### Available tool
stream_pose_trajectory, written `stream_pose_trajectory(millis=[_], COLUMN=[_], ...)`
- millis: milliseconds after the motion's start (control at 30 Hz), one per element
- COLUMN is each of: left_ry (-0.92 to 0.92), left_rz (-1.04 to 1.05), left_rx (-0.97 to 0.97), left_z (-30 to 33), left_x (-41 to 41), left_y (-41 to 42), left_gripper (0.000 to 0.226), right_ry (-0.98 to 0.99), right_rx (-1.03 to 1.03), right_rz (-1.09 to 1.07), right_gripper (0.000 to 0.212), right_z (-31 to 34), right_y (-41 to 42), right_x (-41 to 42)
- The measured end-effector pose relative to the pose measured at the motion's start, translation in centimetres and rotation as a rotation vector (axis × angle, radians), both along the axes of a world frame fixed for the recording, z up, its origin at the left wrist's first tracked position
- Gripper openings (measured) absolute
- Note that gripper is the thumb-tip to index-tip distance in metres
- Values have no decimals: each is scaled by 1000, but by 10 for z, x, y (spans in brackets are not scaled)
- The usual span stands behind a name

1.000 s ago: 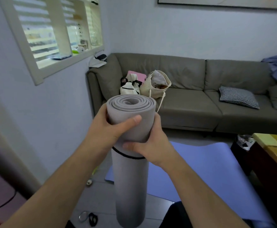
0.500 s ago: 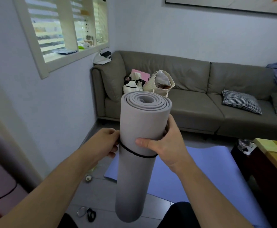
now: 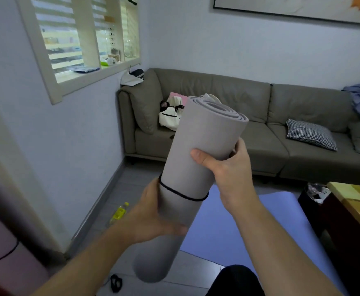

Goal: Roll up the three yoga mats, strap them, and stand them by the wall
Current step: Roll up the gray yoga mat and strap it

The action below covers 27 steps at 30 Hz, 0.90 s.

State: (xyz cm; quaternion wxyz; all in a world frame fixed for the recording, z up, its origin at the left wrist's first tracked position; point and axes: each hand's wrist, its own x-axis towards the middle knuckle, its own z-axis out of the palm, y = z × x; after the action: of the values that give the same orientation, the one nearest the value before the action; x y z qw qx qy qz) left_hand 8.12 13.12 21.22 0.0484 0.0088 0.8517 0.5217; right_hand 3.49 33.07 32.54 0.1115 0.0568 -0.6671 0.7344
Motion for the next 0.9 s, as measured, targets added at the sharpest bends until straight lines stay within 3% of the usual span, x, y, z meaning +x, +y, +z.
stream_pose_trajectory(millis=[67, 167, 233, 367, 600, 767, 900], left_ry=[74, 158, 175, 203, 238, 306, 267], left_rz=[87, 311, 322, 217, 181, 215, 201], left_rx=[85, 164, 221, 280, 275, 296, 215], left_z=[15, 26, 28, 36, 45, 59, 58], left_x=[-3, -5, -9, -19, -13, -7, 0], left_y=[22, 27, 16, 12, 7, 12, 15], left_gripper=[137, 115, 108, 114, 110, 107, 106], right_ry=[-21, -107, -216, -550, -380, -632, -716], right_rx=[12, -190, -293, 176, 332, 217, 437], right_rz=[-40, 110, 183, 85, 182, 185, 175], right_gripper=[87, 47, 31, 38, 34, 34, 18], right_z=[1, 6, 1, -24, -20, -46, -64], right_y=[-12, -5, 7, 5, 10, 14, 17], right_x=[3, 2, -3, -9, -11, -16, -14])
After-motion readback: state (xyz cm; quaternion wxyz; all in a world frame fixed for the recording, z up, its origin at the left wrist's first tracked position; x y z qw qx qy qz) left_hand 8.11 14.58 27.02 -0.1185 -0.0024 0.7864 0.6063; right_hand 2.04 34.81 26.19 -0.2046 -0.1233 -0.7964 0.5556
